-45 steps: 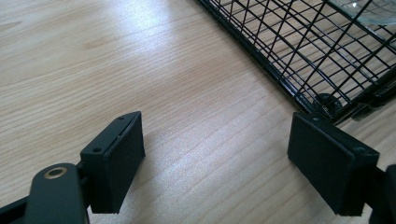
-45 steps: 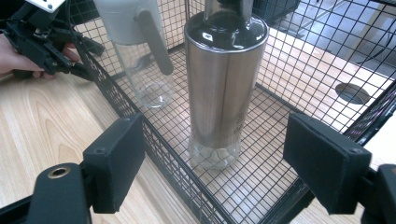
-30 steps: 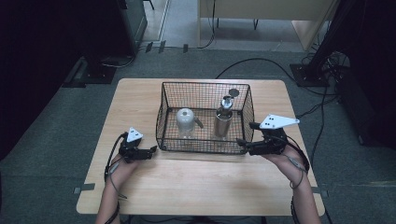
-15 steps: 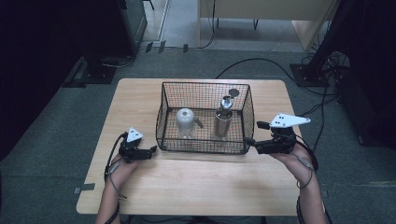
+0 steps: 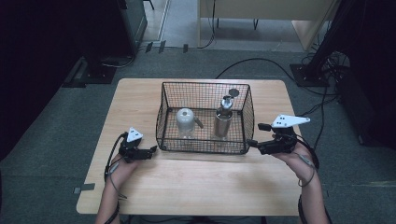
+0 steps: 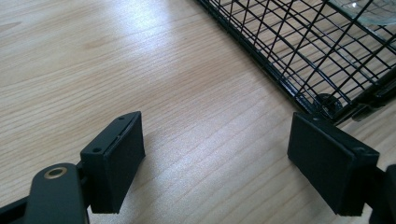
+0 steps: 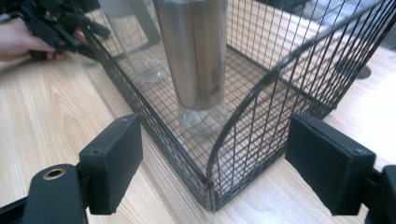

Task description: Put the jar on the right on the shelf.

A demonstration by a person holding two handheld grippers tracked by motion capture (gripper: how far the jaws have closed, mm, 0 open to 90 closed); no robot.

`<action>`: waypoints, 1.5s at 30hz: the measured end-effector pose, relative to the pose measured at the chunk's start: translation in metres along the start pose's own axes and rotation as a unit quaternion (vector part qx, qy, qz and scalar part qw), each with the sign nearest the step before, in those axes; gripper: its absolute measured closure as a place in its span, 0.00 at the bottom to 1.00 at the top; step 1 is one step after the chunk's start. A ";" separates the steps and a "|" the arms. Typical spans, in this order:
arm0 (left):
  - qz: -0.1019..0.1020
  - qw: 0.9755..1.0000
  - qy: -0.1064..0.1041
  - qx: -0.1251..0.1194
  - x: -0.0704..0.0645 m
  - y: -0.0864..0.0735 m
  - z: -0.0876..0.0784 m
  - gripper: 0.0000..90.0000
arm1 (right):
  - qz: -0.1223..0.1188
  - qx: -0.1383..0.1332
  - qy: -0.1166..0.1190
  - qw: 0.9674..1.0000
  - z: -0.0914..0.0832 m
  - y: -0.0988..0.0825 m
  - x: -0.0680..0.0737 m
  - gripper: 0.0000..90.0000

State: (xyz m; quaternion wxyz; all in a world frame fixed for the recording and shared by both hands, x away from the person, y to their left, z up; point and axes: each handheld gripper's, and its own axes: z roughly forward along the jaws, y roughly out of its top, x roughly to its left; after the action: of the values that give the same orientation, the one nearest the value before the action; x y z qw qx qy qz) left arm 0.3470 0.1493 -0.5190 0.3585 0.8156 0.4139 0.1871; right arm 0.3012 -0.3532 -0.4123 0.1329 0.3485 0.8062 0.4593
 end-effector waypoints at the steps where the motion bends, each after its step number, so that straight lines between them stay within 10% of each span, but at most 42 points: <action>1: 0.000 1.000 0.000 0.000 0.000 0.000 0.000 0.21 | -0.001 0.004 0.002 1.000 0.002 -0.001 -0.001 0.21; 45: 0.000 1.000 0.000 0.000 0.000 0.000 0.000 0.21 | 0.006 0.078 0.001 0.997 0.025 -0.048 -0.040 0.20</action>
State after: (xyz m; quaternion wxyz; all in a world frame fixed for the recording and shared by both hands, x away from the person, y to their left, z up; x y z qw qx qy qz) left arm 0.3473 0.1491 -0.5190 0.3585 0.8154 0.4140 0.1872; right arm 0.3222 -0.3803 -0.4698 0.1016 0.3621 0.8374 0.3966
